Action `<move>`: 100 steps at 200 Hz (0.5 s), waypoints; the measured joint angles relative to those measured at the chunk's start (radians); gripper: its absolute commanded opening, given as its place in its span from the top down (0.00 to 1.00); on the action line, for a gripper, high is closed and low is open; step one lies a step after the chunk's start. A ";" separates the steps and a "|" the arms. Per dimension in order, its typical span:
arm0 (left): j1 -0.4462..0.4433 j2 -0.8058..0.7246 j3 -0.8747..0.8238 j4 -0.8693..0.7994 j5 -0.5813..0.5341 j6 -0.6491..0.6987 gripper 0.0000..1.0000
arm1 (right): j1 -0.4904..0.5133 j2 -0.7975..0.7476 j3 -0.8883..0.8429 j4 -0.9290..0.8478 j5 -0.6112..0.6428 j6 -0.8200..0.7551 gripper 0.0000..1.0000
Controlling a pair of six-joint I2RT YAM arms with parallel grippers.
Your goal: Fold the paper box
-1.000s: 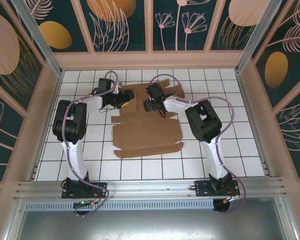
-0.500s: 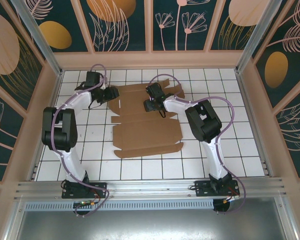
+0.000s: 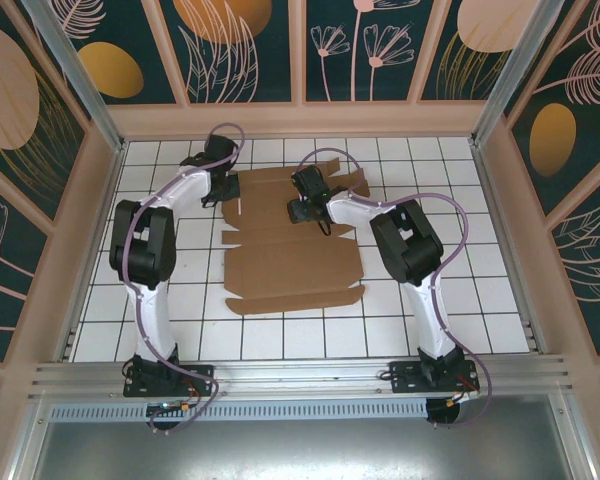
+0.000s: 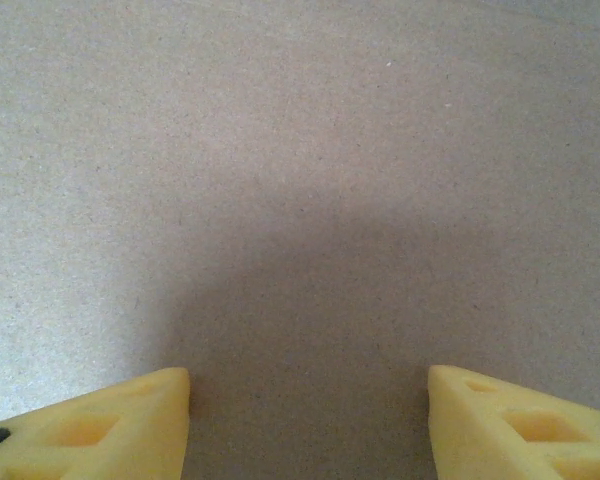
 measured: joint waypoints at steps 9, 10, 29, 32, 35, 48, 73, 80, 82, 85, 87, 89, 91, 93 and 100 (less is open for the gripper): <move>-0.011 0.032 0.019 -0.021 -0.059 0.003 0.94 | 0.000 0.002 0.003 -0.001 0.002 0.001 0.39; -0.011 0.035 0.021 -0.024 -0.063 0.003 0.94 | 0.000 0.002 0.004 -0.001 0.002 0.001 0.39; -0.036 0.104 0.053 -0.054 -0.160 0.003 0.87 | 0.001 0.005 0.007 -0.001 0.004 0.001 0.39; -0.041 0.117 0.060 -0.061 -0.174 -0.002 0.86 | 0.001 0.006 0.009 -0.001 0.004 0.001 0.39; -0.044 0.124 0.063 -0.064 -0.180 0.000 0.85 | 0.001 0.006 0.009 -0.001 0.004 0.001 0.40; -0.065 0.166 0.089 -0.086 -0.231 -0.016 0.79 | 0.001 0.006 0.010 -0.002 0.004 0.001 0.40; -0.091 0.200 0.137 -0.124 -0.273 -0.051 0.69 | 0.001 0.008 0.010 -0.001 0.004 0.001 0.40; -0.093 0.205 0.145 -0.132 -0.279 -0.060 0.68 | 0.001 0.008 0.010 -0.001 0.005 0.001 0.40; -0.093 0.206 0.148 -0.135 -0.281 -0.060 0.67 | 0.001 0.008 0.010 -0.001 0.005 0.001 0.40; -0.093 0.208 0.152 -0.140 -0.283 -0.066 0.66 | 0.001 0.008 0.010 -0.001 0.005 0.001 0.40; -0.094 0.209 0.154 -0.143 -0.283 -0.068 0.66 | 0.001 0.008 0.010 -0.001 0.005 0.001 0.40; -0.094 0.209 0.156 -0.145 -0.284 -0.069 0.65 | 0.001 0.008 0.010 -0.001 0.005 0.001 0.40; -0.094 0.209 0.159 -0.148 -0.284 -0.070 0.64 | 0.001 0.008 0.010 -0.001 0.005 0.001 0.40; -0.094 0.209 0.159 -0.148 -0.283 -0.072 0.63 | 0.001 0.008 0.010 -0.001 0.005 0.001 0.40; -0.095 0.209 0.164 -0.152 -0.283 -0.077 0.57 | 0.001 0.008 0.010 -0.001 0.005 0.001 0.40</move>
